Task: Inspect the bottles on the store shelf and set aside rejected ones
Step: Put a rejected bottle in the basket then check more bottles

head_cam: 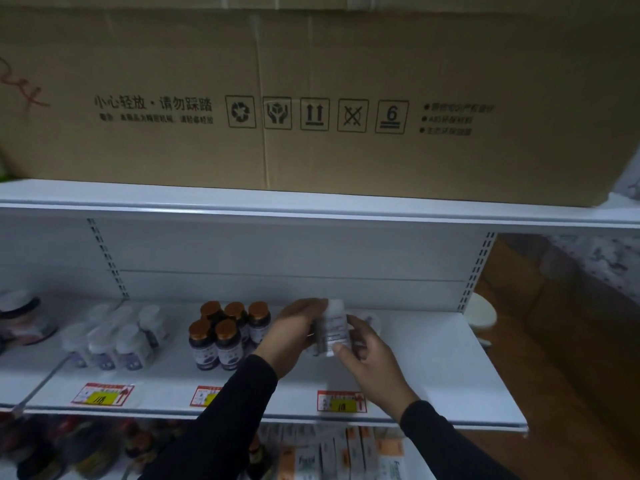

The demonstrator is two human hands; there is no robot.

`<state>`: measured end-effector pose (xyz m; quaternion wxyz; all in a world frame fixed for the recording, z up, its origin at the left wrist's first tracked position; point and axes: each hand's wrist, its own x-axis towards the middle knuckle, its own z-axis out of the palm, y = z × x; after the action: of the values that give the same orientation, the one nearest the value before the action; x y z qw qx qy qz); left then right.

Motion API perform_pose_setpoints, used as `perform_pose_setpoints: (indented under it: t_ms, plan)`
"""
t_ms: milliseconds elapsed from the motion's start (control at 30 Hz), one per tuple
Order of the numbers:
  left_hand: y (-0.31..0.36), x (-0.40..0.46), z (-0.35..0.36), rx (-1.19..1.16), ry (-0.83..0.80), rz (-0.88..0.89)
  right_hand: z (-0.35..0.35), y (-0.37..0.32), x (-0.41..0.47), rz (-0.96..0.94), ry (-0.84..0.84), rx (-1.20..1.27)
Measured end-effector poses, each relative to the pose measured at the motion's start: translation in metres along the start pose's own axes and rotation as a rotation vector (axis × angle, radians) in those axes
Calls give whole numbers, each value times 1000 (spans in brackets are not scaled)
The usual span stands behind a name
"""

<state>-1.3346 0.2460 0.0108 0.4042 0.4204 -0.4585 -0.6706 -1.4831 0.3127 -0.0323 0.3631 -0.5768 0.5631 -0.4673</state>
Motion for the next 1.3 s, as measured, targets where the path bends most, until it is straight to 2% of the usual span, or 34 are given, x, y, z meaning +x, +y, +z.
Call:
perform_pose_setpoints:
  t_ms: [300,533,733,933,1300]
  plan:
    - [-5,-1,3,3,63,29,4,1,0,-24,-5,-6]
    - [-3,-4,-1,-52,7,-6,1,0,-2,15,-32,36]
    - [-6,-3,4,-49,74,-2,4,-3,-3,-25,15,-1]
    - [-4,-2,1,-71,29,0,1,-2,0,4,-11,8]
    - [-6,9,0,14,98,61,3,-2,3,-7,-12,-6]
